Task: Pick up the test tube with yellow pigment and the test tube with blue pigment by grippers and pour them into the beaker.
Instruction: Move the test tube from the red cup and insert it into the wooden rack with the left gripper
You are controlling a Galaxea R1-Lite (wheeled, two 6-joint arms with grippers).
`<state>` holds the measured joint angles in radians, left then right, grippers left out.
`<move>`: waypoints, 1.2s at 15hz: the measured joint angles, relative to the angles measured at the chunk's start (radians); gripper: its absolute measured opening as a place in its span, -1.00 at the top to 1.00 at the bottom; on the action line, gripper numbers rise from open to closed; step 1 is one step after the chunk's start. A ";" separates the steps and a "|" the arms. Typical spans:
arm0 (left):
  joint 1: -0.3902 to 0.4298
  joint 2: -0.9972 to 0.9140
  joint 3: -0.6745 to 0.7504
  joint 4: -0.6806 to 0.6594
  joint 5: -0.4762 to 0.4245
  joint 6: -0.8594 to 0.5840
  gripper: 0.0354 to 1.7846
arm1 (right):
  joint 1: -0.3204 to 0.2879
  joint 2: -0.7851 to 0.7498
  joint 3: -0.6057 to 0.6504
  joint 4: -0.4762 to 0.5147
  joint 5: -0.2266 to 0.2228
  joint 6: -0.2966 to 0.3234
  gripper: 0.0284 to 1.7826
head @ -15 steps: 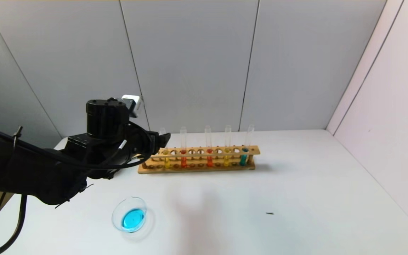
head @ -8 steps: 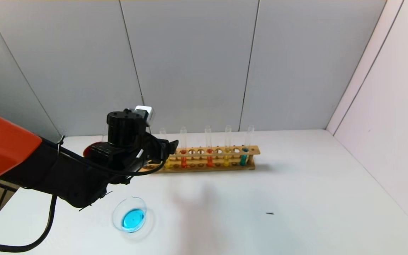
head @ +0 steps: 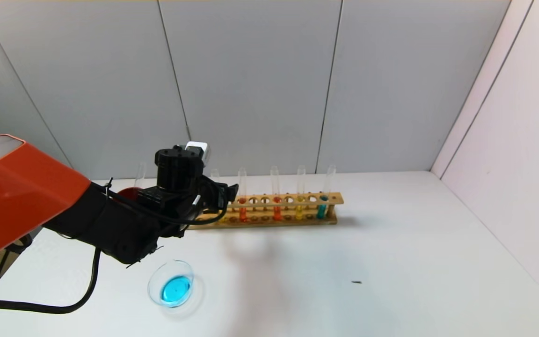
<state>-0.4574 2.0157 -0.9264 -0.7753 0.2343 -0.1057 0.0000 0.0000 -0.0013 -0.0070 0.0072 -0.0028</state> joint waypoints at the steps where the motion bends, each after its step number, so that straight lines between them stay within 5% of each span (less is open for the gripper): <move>1: 0.004 0.004 -0.006 0.000 0.000 0.000 -0.95 | 0.000 0.000 0.000 0.000 0.000 0.000 -0.96; 8: 0.023 0.020 -0.028 -0.001 -0.001 0.002 -0.82 | 0.000 0.000 0.000 0.000 0.000 0.000 -0.96; 11: 0.023 0.022 -0.024 -0.001 -0.001 0.004 -0.42 | 0.000 0.000 0.000 0.000 0.000 0.000 -0.96; 16: 0.010 0.004 -0.006 0.001 -0.002 0.005 0.57 | 0.000 0.000 0.000 0.000 0.000 0.000 -0.96; 18: 0.008 0.001 -0.005 0.003 -0.001 0.005 0.70 | 0.000 0.000 0.000 0.000 0.000 0.000 -0.96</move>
<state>-0.4491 2.0166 -0.9313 -0.7726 0.2328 -0.1004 0.0000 0.0000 -0.0013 -0.0072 0.0072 -0.0028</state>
